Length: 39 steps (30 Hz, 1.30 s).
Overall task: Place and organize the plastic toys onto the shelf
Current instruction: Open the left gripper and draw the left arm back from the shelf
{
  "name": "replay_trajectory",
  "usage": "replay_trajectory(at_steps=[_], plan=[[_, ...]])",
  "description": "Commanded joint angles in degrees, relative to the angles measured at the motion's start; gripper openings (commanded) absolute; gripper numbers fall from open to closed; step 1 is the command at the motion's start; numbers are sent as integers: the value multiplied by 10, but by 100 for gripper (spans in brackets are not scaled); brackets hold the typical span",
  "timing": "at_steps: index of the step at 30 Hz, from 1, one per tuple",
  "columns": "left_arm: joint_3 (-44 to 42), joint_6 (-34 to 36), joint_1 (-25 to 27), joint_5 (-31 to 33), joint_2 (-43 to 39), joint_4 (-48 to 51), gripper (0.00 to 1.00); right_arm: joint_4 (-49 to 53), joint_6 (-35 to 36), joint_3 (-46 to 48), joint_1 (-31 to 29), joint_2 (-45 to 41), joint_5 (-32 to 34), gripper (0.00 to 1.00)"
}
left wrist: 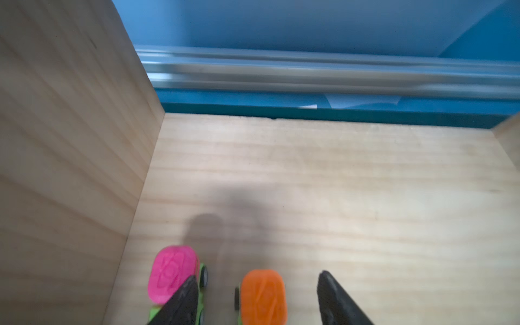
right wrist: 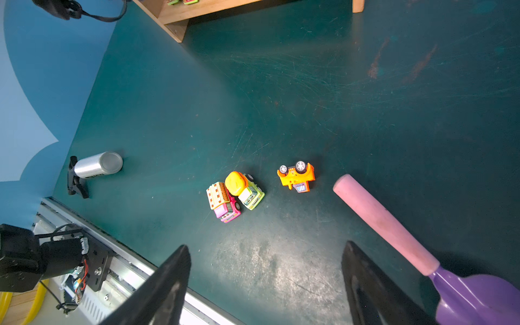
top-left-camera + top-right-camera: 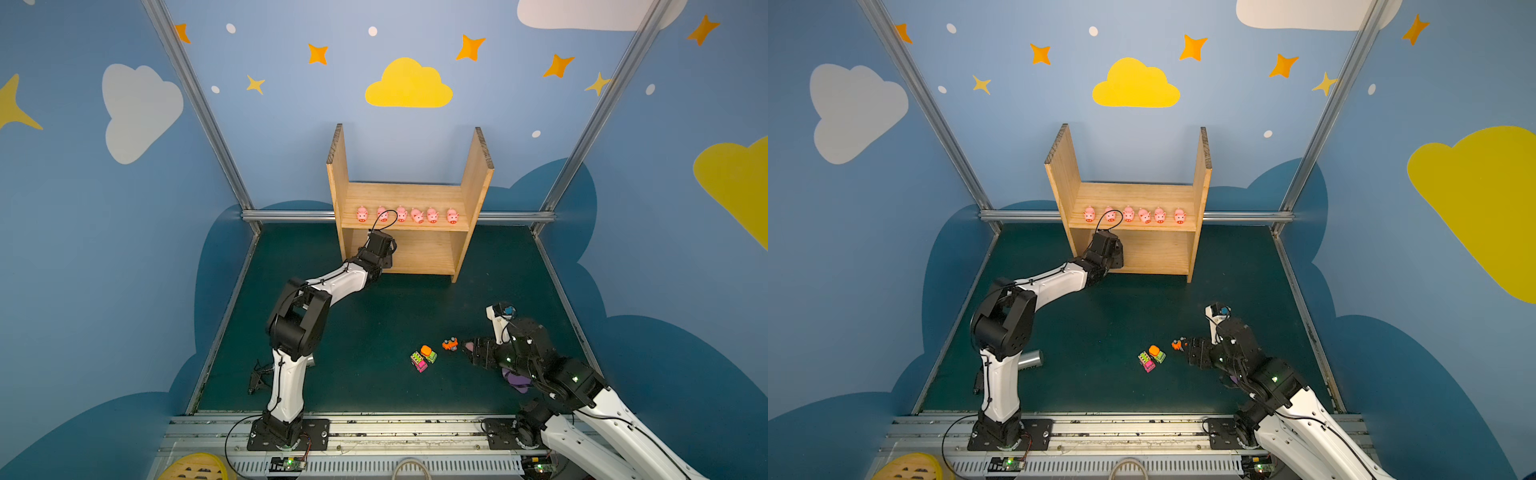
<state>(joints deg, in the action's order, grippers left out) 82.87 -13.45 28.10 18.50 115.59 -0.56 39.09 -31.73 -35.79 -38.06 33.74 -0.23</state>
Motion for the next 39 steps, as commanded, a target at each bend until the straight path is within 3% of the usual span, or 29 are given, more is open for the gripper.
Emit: replay_trajectory(at_steps=[1, 14, 22, 25, 29, 34, 39], plan=[[-11, 7, 7, 8, -38, -5, 68, -4, -3, 2, 2, -10, -9, 83], [-107, -21, 46, 21, -124, 2, 70, -22, -12, 43, 2, -24, -39, 83], [-209, -54, 98, 57, -206, 8, 71, -61, -19, 94, -8, -17, -38, 83], [-249, -61, 123, 73, -245, 8, 79, -74, -25, 110, -14, -14, -36, 83], [-284, -72, 152, 87, -296, 34, 81, -100, -36, 125, -28, -11, -40, 82], [-334, -74, 185, 100, -377, 71, 93, -132, -50, 141, -55, -8, -34, 81], [-386, -88, 206, 109, -471, 109, 94, -156, -57, 144, -88, 18, -15, 80]])
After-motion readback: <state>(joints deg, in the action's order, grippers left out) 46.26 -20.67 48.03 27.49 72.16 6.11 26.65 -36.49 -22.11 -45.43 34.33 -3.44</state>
